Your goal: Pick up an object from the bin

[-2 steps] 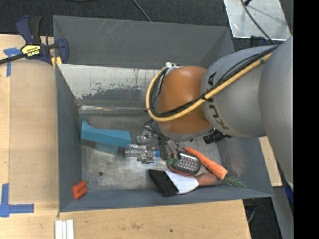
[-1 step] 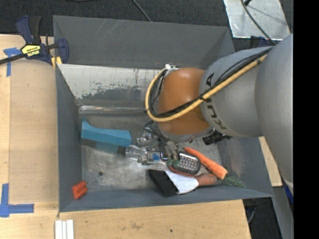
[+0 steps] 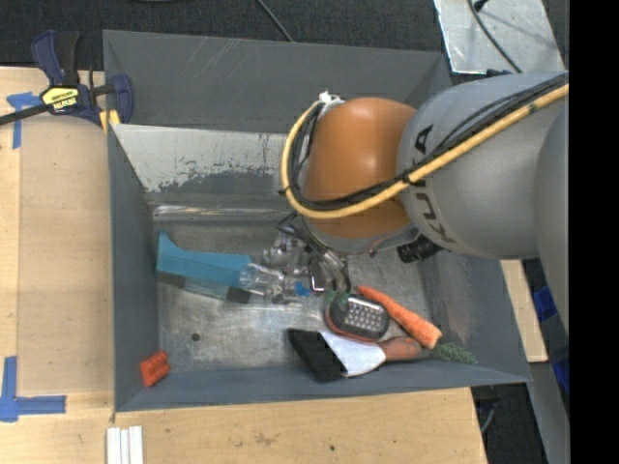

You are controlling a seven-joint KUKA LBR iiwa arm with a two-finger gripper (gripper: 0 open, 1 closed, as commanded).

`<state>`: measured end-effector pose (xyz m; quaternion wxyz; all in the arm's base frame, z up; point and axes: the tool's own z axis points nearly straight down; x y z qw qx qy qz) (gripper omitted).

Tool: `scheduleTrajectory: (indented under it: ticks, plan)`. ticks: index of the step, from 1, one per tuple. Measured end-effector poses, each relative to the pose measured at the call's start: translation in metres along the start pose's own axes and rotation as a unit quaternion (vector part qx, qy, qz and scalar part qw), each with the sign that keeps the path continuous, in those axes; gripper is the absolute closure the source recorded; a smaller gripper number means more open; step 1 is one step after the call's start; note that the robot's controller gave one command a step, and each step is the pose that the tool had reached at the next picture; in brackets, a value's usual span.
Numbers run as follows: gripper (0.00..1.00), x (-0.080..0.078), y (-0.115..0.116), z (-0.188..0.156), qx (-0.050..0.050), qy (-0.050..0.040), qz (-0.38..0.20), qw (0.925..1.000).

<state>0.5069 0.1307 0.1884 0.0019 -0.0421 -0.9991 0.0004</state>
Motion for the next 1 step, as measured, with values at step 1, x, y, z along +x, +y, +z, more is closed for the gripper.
scheduleTrajectory:
  ticks: [1]
  plan:
    - [1.0,-0.0004,0.0038,-0.0454,-0.002,-0.0047,-0.001,1.0]
